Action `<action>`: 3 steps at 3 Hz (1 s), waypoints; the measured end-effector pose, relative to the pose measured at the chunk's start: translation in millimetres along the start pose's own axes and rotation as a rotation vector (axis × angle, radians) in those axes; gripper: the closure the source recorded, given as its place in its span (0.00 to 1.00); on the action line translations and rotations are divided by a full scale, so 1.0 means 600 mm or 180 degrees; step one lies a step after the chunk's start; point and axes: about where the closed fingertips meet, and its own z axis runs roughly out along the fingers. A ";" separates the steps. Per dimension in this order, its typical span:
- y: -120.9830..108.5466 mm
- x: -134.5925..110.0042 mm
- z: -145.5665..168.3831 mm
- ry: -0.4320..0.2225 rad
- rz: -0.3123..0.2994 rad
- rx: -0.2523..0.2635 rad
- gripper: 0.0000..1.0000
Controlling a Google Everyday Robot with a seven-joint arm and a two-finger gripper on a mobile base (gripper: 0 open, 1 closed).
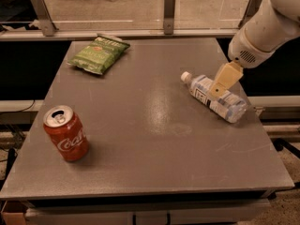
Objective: Pick blue plastic bottle
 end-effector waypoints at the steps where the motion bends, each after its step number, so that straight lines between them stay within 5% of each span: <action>1: -0.019 0.001 0.037 0.0006 0.0227 -0.0028 0.00; 2: -0.010 0.001 0.061 0.0050 0.0421 -0.0169 0.00; 3: 0.015 0.003 0.077 0.0135 0.0539 -0.0329 0.18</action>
Offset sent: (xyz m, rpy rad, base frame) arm 0.0189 0.0102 -0.0459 0.0981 0.1541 -0.1555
